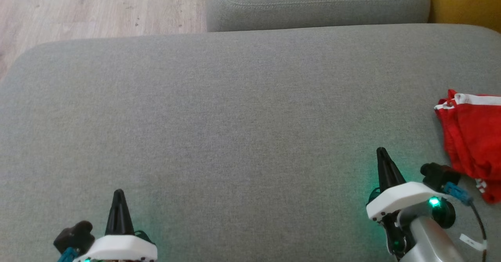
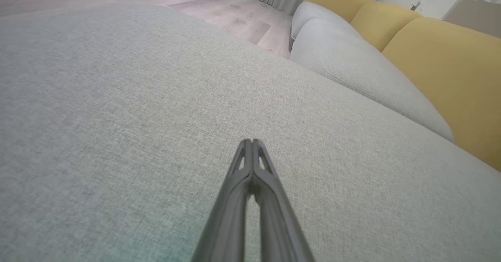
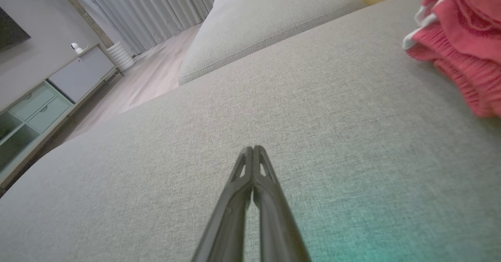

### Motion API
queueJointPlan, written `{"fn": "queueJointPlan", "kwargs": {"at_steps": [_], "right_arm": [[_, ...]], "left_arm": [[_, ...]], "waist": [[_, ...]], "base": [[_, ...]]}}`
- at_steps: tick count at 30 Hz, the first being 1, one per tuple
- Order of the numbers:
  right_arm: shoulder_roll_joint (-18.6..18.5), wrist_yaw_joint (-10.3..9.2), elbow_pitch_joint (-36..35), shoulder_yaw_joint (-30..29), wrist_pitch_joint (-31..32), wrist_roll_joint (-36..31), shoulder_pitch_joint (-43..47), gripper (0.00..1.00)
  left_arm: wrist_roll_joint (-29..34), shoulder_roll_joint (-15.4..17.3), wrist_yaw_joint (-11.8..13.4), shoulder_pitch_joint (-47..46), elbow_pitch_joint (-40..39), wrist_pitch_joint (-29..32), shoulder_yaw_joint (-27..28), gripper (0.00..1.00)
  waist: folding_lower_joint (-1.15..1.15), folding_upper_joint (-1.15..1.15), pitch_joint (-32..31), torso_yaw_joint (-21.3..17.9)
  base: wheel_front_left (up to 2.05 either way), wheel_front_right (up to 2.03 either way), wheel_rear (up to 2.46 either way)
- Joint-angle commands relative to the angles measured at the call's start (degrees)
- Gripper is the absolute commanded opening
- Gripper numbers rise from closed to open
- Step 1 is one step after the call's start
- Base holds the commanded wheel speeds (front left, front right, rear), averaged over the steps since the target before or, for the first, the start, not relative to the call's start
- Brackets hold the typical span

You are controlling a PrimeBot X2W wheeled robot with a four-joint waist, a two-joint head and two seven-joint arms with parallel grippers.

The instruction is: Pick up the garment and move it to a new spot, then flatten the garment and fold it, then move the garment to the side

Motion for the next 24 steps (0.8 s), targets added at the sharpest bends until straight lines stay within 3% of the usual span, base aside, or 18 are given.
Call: {"fn": "queueJointPlan", "kwargs": {"at_steps": [1,24], "right_arm": [[-0.1,-0.01,-2.5,-0.4,0.5,2.0,-1.6,0.0],[-0.1,-0.01,-7.3,-2.7,4.1,15.7,0.2,0.0]], "left_arm": [[-1.7,0.2,-0.4,-2.1,-2.2,0.3,1.0,0.0],[-14.6,0.3,-1.1,-2.5,-4.5,4.0,2.5,0.0]], "waist": [[0.0,0.0,-0.1,0.0],[0.0,0.0,-0.7,-0.3]], "base": [[0.0,0.0,0.0],[0.0,0.0,0.0]]}}
